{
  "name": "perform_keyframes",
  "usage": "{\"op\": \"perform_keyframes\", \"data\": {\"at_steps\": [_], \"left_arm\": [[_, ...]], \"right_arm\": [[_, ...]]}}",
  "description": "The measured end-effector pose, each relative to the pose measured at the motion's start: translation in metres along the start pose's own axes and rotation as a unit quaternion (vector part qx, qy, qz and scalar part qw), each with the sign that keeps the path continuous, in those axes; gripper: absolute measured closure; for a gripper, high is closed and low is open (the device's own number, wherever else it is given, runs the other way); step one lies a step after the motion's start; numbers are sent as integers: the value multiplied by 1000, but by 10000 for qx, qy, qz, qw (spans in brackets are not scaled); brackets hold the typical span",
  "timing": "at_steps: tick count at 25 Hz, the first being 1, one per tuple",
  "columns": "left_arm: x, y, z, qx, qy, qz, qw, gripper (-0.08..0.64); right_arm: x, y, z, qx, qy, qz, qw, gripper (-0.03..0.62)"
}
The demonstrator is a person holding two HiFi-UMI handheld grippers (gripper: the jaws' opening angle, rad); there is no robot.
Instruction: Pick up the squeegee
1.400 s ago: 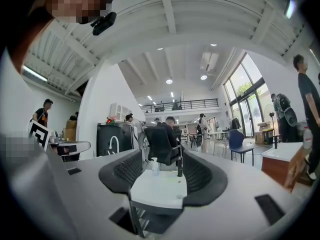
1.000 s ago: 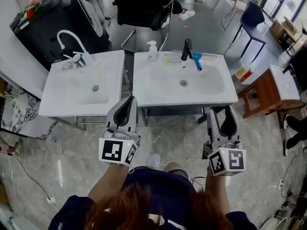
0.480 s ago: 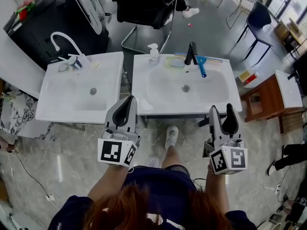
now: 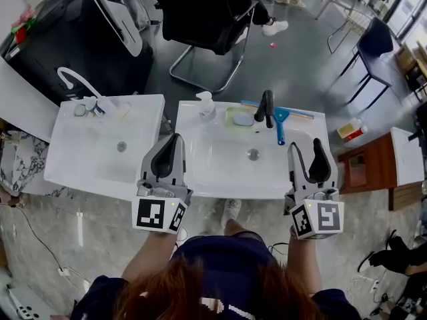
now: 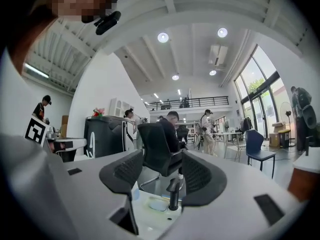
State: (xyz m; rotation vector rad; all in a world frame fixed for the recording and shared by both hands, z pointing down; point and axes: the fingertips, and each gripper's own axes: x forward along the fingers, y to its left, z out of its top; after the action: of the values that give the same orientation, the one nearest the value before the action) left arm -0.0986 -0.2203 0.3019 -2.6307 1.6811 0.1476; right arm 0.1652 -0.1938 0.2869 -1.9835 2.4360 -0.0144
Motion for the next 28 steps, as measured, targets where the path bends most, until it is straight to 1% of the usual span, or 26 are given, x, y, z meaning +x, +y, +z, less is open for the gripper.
{"op": "perform_keyframes", "data": {"at_steps": [4, 8, 12, 16, 18, 21, 24, 28], "left_arm": [[59, -3, -12, 31, 42, 164, 9999, 539], [100, -6, -28, -34, 93, 276, 9996, 540], [126, -5, -39, -92, 167, 317, 9993, 539], [149, -3, -43, -171, 167, 192, 9995, 539], [159, -3, -42, -212, 165, 71, 9996, 540], [176, -5, -41, -237, 172, -115, 9995, 540], [193, -6, -34, -399, 77, -179, 9990, 540], [210, -8, -38, -494, 112, -320, 9982, 540]], "right_arm": [[51, -39, -4, -73, 74, 120, 9999, 331], [96, -67, -13, -34, 158, 309, 9994, 332], [127, -80, -20, 2, 240, 376, 9990, 333], [147, -83, -25, 79, 283, 382, 9988, 333], [151, -84, -27, 113, 329, 317, 9989, 333], [158, -93, -32, 170, 431, 115, 9989, 334], [165, -105, -41, 186, 589, -109, 9980, 334], [174, -122, -59, 270, 741, -352, 9963, 334]]}}
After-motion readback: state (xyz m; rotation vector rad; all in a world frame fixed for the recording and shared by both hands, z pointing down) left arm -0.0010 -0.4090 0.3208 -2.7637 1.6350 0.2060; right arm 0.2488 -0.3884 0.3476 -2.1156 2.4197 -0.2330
